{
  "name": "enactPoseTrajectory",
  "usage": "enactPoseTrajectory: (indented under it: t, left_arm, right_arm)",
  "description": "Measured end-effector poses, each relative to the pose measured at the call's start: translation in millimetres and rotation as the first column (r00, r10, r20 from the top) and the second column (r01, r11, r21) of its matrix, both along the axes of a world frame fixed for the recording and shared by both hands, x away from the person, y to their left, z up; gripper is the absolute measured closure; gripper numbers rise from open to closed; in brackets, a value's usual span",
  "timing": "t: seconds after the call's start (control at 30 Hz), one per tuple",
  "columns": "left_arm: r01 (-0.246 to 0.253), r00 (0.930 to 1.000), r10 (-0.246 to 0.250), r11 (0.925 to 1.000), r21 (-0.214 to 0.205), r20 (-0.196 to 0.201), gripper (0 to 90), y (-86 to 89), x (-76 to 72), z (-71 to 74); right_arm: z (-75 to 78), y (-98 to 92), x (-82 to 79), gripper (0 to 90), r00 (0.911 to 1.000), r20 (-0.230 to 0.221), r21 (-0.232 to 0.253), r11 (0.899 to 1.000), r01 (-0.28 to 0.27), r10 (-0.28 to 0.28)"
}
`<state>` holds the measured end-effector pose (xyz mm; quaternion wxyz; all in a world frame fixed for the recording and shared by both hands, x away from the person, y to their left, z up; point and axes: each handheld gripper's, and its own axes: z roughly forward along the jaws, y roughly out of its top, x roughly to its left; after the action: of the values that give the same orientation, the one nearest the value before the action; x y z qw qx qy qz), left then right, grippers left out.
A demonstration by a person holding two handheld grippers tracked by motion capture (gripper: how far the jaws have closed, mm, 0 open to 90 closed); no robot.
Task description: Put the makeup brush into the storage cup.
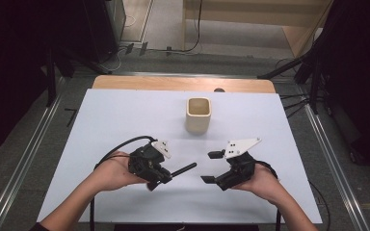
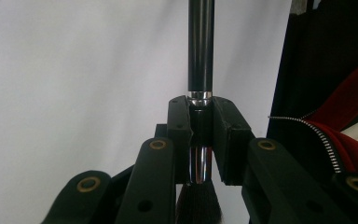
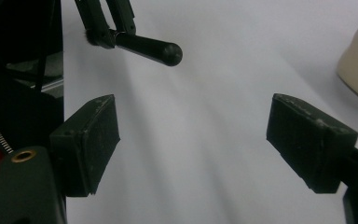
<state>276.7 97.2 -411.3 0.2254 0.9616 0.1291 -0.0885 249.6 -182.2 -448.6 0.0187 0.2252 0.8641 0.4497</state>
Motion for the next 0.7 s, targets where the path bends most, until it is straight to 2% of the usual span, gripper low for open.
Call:
enactPoseTrajectory:
  t: [0.23,0.27,0.37,0.53,0.7]
  left_arm:
    - [0.038,0.9993,-0.037,0.9980,0.050,-0.006,78.9,-6.8,-0.4,-4.2]
    - [0.040,0.9992,-0.041,0.9977,0.054,0.005,78.9,-7.8,-0.6,-4.8]
    - [0.050,0.9987,-0.049,0.9963,0.071,-0.016,78.9,-10.8,-0.3,-6.8]
    - [0.082,0.9967,-0.081,0.9918,0.098,-0.011,78.9,-15.5,-0.6,-8.1]
    - [0.136,0.9905,-0.138,0.9806,0.141,0.001,78.9,-20.9,-0.3,-5.0]
  right_arm:
    - [4.3,7.3,0.5,18.3,0.9966,-0.018,-0.050,0.995,-0.082,0.081]
    - [4.2,8.6,0.8,18.3,0.9952,-0.022,-0.057,0.994,-0.096,0.095]
    - [4.1,13.0,1.5,19.0,0.9909,-0.029,-0.081,0.988,-0.133,0.131]
    - [5.9,19.5,2.1,20.2,0.9846,-0.038,-0.111,0.978,-0.174,0.171]
    - [7.6,26.1,4.4,22.3,0.9762,-0.038,-0.146,0.965,-0.217,0.213]
